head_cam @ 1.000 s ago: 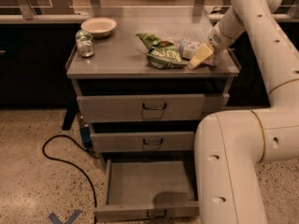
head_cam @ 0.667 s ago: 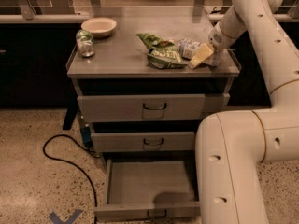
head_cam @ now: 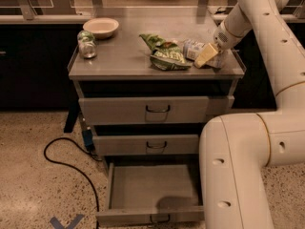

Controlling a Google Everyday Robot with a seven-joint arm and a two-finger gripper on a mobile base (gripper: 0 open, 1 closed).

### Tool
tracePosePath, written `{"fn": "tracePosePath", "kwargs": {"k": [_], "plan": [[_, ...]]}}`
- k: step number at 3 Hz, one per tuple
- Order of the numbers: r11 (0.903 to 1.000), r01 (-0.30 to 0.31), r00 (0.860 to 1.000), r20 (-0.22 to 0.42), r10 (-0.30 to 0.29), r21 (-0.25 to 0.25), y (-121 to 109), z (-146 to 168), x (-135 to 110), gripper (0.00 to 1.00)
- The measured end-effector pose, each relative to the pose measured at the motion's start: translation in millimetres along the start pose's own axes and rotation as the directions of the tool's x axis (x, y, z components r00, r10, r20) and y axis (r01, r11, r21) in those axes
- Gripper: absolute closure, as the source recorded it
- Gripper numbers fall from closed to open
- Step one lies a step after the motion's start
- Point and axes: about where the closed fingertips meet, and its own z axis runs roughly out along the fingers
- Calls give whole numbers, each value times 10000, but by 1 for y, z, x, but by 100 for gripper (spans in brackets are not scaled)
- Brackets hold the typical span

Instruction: Place blue plastic bottle into bottom drawer

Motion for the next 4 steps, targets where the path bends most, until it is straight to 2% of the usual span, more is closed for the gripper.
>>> {"fn": "tracePosePath", "kwargs": {"k": [1,2,3,4], "plan": [[10000,0,10000,2,0,4,3,-3,0,100],[9972,-248,9997,35,246,702,0,-63,0,100],[9818,-518,9975,574,419,1828,4,-161,-6,100],[9639,-1047,9940,559,938,2448,18,-206,8,100]]}}
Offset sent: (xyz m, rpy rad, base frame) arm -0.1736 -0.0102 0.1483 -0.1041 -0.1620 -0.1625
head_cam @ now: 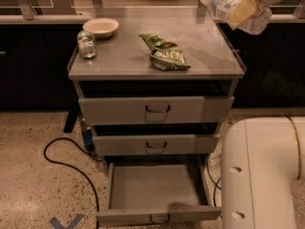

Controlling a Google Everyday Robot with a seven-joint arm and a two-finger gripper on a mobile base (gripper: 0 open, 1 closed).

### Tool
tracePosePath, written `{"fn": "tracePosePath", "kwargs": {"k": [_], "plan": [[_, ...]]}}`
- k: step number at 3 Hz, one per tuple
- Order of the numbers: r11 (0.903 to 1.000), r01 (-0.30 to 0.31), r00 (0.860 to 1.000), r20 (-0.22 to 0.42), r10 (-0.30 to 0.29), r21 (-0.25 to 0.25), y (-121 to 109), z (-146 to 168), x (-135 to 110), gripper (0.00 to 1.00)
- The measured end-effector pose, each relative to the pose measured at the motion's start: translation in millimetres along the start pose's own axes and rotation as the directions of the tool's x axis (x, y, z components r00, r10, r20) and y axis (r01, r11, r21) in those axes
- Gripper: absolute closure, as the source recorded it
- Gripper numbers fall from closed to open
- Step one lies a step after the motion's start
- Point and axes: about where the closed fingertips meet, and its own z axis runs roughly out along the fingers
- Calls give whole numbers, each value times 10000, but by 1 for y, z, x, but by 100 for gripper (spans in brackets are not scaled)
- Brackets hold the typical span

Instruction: Place blue plastic bottle into bottom drawer

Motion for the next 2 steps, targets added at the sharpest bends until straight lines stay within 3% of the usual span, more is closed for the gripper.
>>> {"fn": "tracePosePath", "kwargs": {"k": [1,2], "plan": [[9991,175,9980,592,-198,389,5,-15,-17,100],[9988,152,9968,773,-187,459,2,-11,-23,100]]}}
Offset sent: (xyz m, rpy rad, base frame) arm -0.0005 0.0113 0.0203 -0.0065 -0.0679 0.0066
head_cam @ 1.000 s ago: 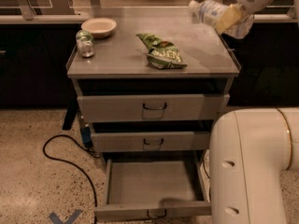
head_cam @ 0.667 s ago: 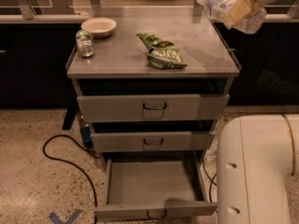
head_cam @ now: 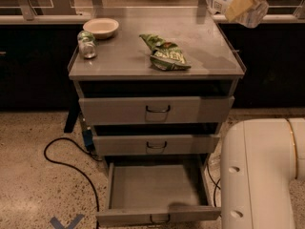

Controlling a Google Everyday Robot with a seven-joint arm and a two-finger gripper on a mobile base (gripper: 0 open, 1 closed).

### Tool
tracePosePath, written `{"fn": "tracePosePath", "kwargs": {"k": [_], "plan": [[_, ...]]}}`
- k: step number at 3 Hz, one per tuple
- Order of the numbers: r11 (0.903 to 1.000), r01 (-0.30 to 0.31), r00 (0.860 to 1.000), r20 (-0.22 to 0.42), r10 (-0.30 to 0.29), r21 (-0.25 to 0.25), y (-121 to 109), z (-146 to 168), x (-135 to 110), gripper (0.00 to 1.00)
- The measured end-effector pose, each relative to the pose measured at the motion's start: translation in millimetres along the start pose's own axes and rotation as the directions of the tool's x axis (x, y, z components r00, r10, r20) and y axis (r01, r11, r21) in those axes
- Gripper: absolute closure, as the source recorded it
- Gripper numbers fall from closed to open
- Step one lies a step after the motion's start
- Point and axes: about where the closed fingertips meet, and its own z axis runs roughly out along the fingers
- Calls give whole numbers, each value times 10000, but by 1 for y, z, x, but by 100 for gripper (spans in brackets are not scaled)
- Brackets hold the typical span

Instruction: Place blue plastic bottle into bottom drawer

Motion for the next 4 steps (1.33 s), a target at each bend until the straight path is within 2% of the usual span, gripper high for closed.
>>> {"fn": "tracePosePath", "kwargs": {"k": [1,2,3,4], "plan": [[9995,141,9998,-118,-144,-279,17,-9,-2,100],[9977,-438,9989,-207,428,-514,27,-17,23,100],[9845,-1699,9852,-302,1687,-429,36,-40,70,100],[9759,-2117,9758,440,2141,-535,53,-68,65,100]]}}
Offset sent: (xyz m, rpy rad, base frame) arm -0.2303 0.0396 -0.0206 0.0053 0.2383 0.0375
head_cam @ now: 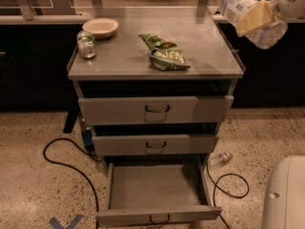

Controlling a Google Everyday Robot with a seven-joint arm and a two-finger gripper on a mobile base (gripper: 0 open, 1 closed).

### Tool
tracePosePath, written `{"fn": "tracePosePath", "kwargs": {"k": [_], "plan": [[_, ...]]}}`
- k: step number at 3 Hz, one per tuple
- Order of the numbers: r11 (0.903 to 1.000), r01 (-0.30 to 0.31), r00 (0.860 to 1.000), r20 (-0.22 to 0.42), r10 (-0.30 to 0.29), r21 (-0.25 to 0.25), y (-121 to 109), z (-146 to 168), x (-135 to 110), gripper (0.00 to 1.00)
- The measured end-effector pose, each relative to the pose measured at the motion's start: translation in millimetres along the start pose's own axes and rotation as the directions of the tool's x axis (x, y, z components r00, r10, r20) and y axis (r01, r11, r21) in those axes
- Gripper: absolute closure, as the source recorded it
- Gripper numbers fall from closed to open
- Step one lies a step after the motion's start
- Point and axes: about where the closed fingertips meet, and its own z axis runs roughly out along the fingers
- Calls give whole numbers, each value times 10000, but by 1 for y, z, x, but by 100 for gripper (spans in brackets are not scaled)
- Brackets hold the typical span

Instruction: Place blue plastic bottle into bottom drawer

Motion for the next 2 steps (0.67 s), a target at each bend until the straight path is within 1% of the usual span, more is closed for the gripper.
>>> {"fn": "tracePosePath", "kwargs": {"k": [1,2], "plan": [[10000,-3,9999,173,3,12,-3,5,-5,100],[9993,-313,9973,-677,298,-211,1,26,39,100]]}}
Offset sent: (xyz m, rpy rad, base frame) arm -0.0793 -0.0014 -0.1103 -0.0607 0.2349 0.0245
